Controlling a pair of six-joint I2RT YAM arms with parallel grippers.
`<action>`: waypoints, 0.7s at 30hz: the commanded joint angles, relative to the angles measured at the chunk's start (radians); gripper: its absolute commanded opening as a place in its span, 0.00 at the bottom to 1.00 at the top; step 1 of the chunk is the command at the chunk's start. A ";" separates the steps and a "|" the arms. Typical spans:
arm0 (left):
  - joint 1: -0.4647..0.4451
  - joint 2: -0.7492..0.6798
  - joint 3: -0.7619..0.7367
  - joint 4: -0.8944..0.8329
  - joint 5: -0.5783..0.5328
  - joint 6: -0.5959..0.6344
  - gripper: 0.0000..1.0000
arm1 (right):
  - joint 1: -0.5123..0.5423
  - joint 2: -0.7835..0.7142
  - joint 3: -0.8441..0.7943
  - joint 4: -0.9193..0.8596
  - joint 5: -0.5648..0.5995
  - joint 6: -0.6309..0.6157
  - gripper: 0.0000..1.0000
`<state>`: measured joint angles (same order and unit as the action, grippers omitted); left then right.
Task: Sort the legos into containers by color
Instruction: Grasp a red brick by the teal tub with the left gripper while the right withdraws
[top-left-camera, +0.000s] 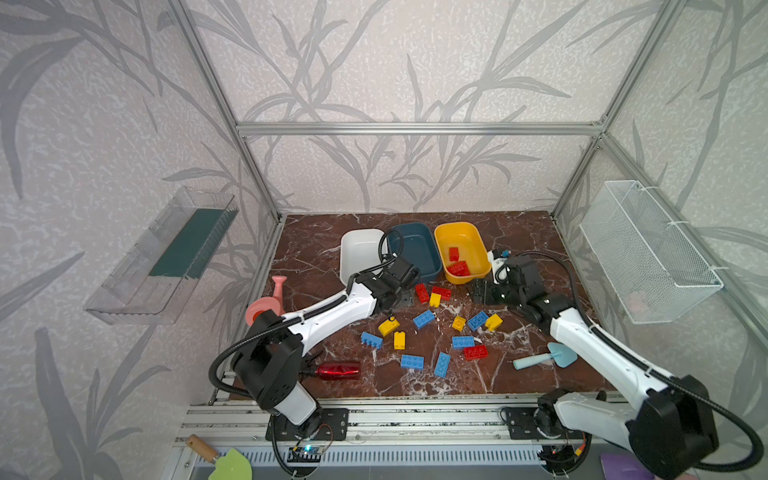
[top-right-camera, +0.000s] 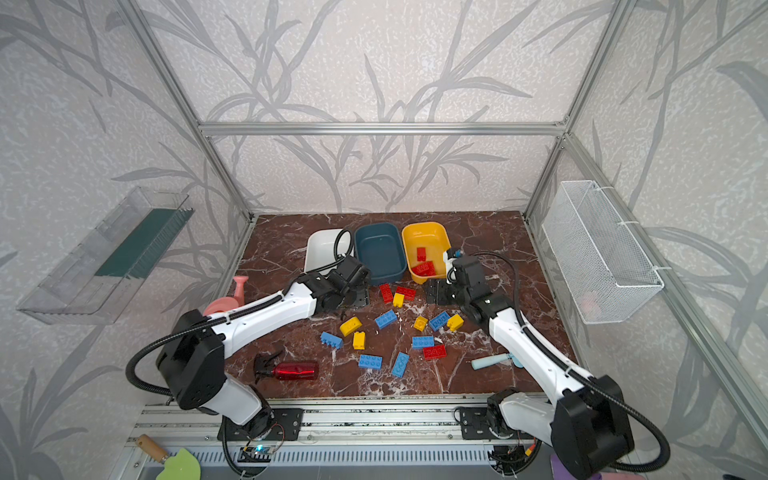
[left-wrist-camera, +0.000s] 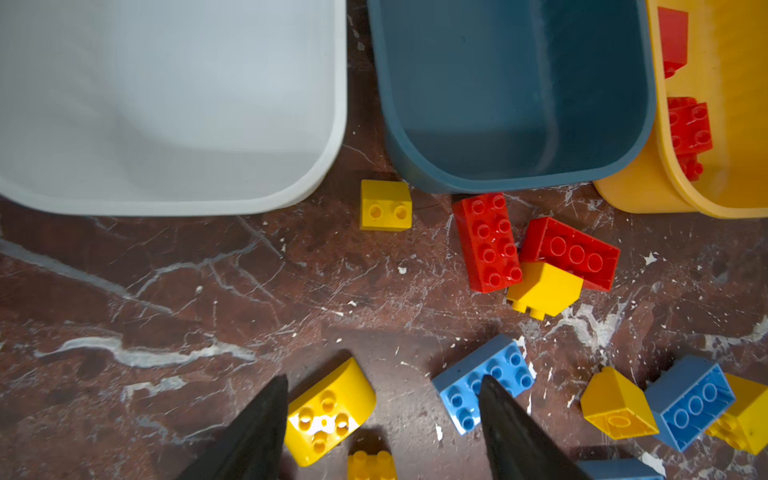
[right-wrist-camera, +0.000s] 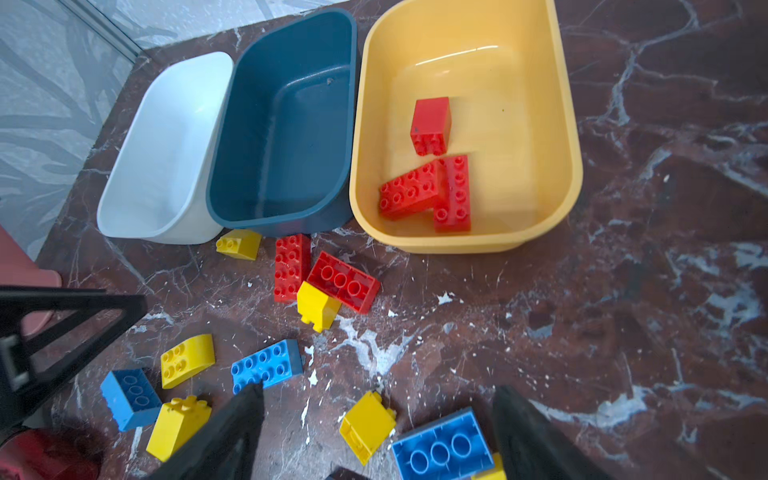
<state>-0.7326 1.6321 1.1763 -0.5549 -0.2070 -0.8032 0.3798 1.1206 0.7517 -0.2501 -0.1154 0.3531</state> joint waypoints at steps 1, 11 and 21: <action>-0.027 0.087 0.077 -0.008 -0.029 -0.034 0.72 | 0.009 -0.115 -0.064 0.039 0.004 0.047 0.86; -0.048 0.319 0.278 -0.057 -0.058 -0.039 0.66 | 0.016 -0.284 -0.202 -0.004 0.000 0.028 0.85; -0.048 0.461 0.411 -0.125 -0.087 -0.063 0.64 | 0.018 -0.281 -0.227 0.034 -0.035 0.050 0.84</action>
<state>-0.7788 2.0670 1.5597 -0.6296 -0.2638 -0.8417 0.3912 0.8478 0.5220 -0.2356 -0.1364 0.3965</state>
